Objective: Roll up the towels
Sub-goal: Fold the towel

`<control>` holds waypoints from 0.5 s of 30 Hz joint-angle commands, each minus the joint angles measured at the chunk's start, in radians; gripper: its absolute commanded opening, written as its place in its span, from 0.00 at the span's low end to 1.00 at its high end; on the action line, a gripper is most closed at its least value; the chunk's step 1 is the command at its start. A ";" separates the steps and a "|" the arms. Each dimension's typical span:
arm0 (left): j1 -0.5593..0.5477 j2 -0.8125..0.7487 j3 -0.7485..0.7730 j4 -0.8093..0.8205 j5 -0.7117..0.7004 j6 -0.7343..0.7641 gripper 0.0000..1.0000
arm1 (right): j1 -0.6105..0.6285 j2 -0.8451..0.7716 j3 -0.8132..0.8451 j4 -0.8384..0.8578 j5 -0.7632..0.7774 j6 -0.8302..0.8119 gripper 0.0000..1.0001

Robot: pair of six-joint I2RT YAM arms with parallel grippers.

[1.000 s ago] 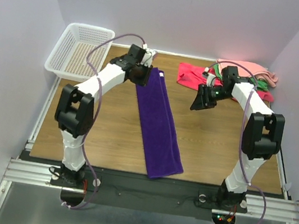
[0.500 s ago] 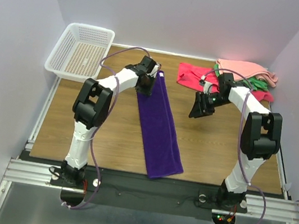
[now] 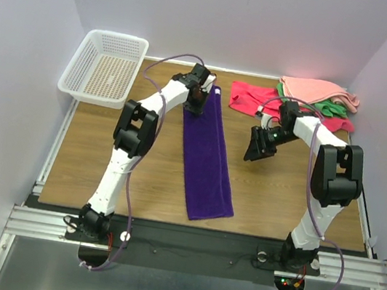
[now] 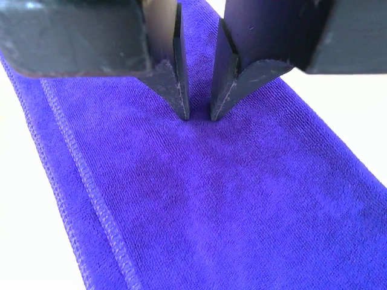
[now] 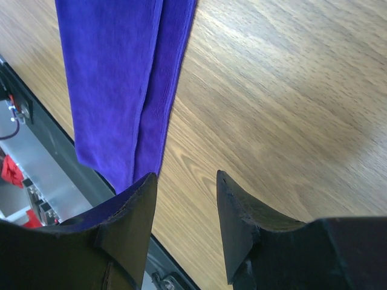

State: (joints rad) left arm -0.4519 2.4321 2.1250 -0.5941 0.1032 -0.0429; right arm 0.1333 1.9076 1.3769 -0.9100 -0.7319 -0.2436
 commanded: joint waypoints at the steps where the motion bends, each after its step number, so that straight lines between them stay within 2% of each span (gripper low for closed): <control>1: 0.056 0.073 0.110 -0.056 0.056 0.072 0.31 | 0.028 -0.016 -0.005 0.006 -0.006 -0.026 0.50; 7: 0.111 0.021 0.145 0.034 0.121 0.124 0.32 | 0.083 -0.016 -0.016 0.010 -0.012 -0.037 0.50; 9: 0.120 -0.020 0.150 0.036 0.138 0.136 0.35 | 0.091 -0.037 -0.006 0.008 -0.020 -0.046 0.51; 12: 0.124 -0.167 0.101 0.043 0.237 0.198 0.41 | 0.091 -0.096 0.019 0.005 -0.024 -0.115 0.57; 14: 0.121 -0.319 0.043 0.060 0.280 0.244 0.47 | 0.094 -0.134 0.016 0.002 0.017 -0.160 0.63; 15: 0.114 -0.376 -0.046 0.077 0.300 0.264 0.48 | 0.106 -0.149 0.008 -0.007 0.046 -0.174 0.65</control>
State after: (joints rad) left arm -0.3157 2.3936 2.1685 -0.5785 0.2775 0.1146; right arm 0.2291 1.8725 1.3598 -0.9119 -0.7296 -0.3229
